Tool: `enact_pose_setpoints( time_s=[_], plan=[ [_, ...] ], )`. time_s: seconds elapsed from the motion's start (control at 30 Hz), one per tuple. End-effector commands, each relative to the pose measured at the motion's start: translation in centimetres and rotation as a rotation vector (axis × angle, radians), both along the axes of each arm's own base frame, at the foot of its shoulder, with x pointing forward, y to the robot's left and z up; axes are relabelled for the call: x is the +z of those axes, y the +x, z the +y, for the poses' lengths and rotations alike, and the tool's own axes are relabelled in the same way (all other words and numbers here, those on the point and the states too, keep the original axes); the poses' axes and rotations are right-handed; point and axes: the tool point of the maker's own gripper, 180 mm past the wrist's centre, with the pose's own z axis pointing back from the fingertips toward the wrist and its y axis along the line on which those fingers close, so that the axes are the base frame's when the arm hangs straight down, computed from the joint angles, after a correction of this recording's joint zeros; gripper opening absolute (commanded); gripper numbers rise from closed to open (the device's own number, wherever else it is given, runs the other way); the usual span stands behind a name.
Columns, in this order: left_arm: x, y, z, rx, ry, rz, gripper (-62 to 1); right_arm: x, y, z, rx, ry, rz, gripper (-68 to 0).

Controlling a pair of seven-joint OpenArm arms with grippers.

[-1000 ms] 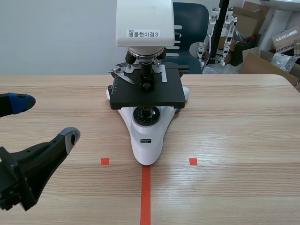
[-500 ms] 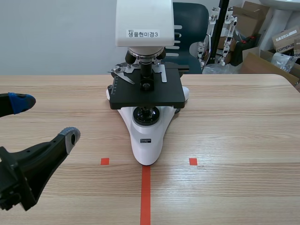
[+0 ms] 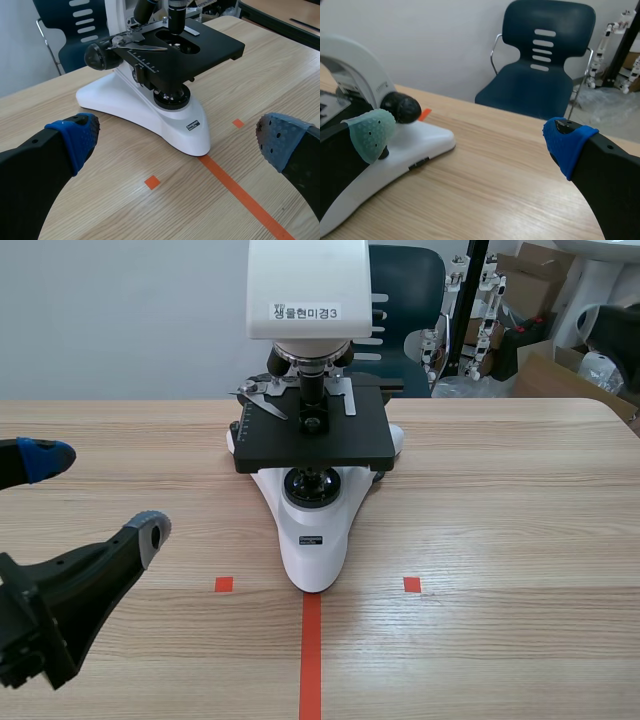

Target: Point at the eyepiece

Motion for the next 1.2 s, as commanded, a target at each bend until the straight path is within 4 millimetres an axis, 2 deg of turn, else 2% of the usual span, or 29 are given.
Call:
enact_pose_setpoints(
  time_s=[0.0, 0.13, 0.27, 0.43, 0.63, 0.77, 0.87, 1.17],
  plan=[
    [1.1, 0.1, -0.4, 0.001, -0.032, -0.028, 1.4, 1.0, -0.4, 0.5, 0.009, -0.009, -0.051, 0.4],
    [1.1, 0.1, -0.4, 0.001, -0.032, -0.028, 1.4, -0.6, -2.5, 1.5, 0.017, -0.104, -0.068, 0.4],
    [1.1, 0.1, -0.4, 0.001, -0.032, -0.028, 1.4, -1.2, -4.5, 3.2, 0.033, -0.191, -0.084, 0.4],
    [1.1, 0.1, -0.4, 0.001, -0.032, -0.028, 1.4, -0.6, -6.4, 5.5, 0.039, -0.274, -0.128, 0.4],
    [1.1, 0.1, -0.4, 0.001, -0.032, -0.028, 1.4, 0.6, -8.8, 8.7, 0.099, -0.29, -0.186, 0.4],
    [1.1, 0.1, -0.4, 0.001, -0.032, -0.028, 1.4, 1.4, -9.6, 9.7, 0.102, -0.281, -0.211, 0.4],
    [1.1, 0.1, -0.4, 0.001, -0.032, -0.028, 1.4, 1.2, -10.1, 10.4, 0.109, -0.287, -0.213, 0.4],
    [1.1, 0.1, -0.4, 0.001, -0.032, -0.028, 1.4, -1.8, -11.6, 12.8, 0.139, -0.322, -0.168, 0.4]
  ],
)
